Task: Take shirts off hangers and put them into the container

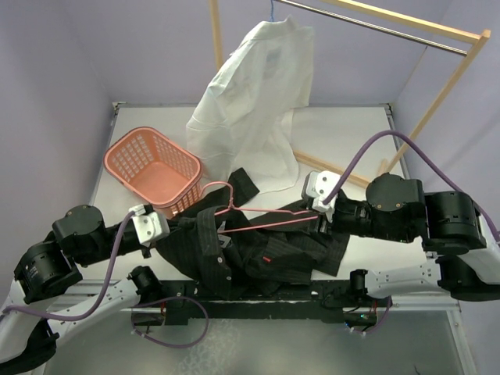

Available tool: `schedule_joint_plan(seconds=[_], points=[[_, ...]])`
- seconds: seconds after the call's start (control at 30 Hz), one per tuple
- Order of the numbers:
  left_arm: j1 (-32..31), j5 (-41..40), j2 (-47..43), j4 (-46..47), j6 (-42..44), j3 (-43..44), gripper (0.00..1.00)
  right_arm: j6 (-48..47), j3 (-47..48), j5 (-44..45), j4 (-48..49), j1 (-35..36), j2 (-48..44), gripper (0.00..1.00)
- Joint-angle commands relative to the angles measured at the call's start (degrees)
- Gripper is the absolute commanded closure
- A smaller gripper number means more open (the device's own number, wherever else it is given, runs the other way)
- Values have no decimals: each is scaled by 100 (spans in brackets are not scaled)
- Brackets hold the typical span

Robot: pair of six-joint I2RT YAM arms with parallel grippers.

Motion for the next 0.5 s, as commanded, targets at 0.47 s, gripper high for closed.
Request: schedule_joint_plan(seconds=[0.47], points=[[37,591,-25,240,-17,256,100,-838,-577,80,437,17,-107,46]])
